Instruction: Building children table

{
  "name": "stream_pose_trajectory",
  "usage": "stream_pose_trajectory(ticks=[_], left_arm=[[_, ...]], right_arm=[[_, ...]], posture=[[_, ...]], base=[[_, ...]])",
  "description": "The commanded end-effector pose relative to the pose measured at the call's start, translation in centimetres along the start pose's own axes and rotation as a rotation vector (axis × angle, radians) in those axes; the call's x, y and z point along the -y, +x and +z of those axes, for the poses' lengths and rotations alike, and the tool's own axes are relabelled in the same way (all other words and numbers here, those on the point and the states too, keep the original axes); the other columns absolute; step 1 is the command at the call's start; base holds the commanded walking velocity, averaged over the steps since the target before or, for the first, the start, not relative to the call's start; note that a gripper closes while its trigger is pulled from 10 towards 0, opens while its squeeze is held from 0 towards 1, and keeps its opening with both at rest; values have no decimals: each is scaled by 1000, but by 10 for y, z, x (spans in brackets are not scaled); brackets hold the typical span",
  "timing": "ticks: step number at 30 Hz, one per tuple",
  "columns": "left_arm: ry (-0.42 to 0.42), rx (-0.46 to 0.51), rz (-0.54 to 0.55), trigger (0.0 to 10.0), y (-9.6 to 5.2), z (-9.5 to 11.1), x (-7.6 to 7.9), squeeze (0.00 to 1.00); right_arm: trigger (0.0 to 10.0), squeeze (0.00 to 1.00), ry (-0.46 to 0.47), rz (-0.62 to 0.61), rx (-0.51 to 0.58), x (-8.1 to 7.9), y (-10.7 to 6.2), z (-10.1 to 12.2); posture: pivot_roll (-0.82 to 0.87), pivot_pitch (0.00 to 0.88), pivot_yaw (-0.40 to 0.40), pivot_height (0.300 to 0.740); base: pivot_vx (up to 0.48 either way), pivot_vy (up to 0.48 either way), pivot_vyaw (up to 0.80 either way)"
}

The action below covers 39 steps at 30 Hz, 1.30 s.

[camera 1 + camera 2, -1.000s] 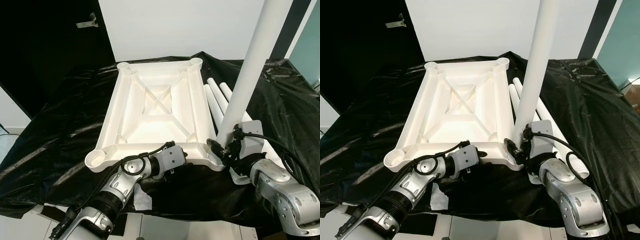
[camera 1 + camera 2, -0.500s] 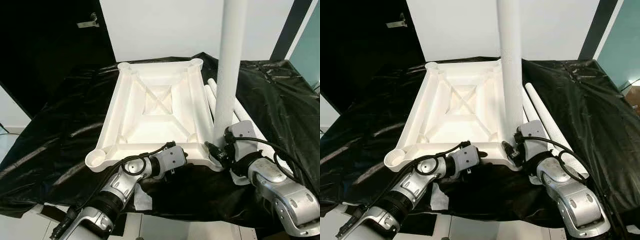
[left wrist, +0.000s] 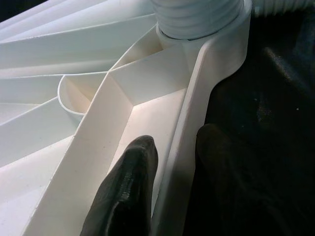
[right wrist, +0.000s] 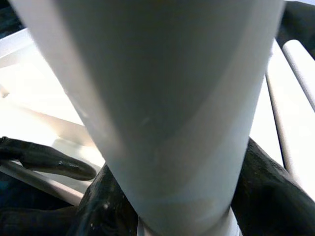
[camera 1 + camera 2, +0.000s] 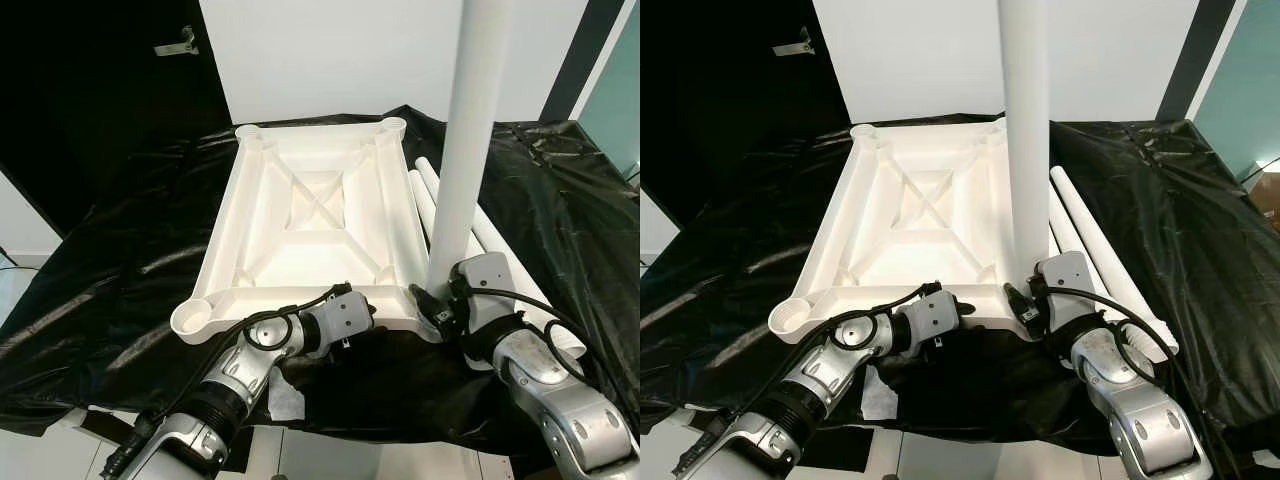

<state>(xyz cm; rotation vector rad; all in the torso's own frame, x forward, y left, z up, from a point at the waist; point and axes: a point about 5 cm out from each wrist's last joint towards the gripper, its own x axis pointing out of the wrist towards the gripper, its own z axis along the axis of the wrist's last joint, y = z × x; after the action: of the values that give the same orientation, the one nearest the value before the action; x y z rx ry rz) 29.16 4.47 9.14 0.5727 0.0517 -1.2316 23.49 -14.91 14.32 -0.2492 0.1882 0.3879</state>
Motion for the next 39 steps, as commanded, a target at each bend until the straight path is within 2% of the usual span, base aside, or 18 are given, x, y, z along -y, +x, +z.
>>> stream_pose_trajectory(ticks=[1, 9, 16, 30, 33, 34, 36, 37, 38, 39], left_arm=[[-22, -70, 12, 10000, -3, -14, 1, 0], [-18, -69, 9, 10000, -3, -14, 0, 0], [-19, -70, 11, 10000, -3, -14, 0, 0], [-11, -68, 7, 10000, -3, -13, 0, 0], [-10, -70, 5, 10000, -2, -13, 0, 0], [-10, -70, 5, 10000, -2, -13, 0, 0], [-9, -71, 4, 10000, -2, -13, 1, 0], [-9, -71, 4, 10000, -2, -13, 1, 0], [-9, -71, 2, 10000, -2, -13, 1, 0], [-9, -71, 2, 10000, -2, -13, 1, 0]], right_arm=[[10000, 0, 61, 26, -190, -11, -6, -41], [10000, 0, 34, -3, -142, -9, -7, -39], [10000, 0, 47, -11, -138, -11, -10, -43], [10000, 0, 156, -67, -124, -12, -11, -49], [10000, 0, 267, -79, -129, -16, -11, -52], [10000, 0, 267, -79, -129, -16, -11, -52], [10000, 0, 334, -86, -130, -16, -10, -52], [10000, 0, 334, -86, -130, -16, -10, -52], [10000, 0, 389, -90, -127, -15, -10, -50], [10000, 0, 389, -90, -127, -15, -10, -50]], posture=[[-146, 31, 57, 740], [-147, 31, 58, 740], [-145, 30, 54, 740], [-152, 30, 59, 740], [-152, 31, 59, 740], [-152, 31, 59, 740], [-152, 33, 59, 740], [-152, 33, 59, 740], [-152, 34, 59, 740], [-152, 34, 59, 740]], base=[[0, 0, 0], [0, 0, 0], [0, 0, 0], [0, 0, 0], [0, 0, 0], [0, 0, 0], [0, 0, 0], [0, 0, 0], [0, 0, 0], [0, 0, 0]])
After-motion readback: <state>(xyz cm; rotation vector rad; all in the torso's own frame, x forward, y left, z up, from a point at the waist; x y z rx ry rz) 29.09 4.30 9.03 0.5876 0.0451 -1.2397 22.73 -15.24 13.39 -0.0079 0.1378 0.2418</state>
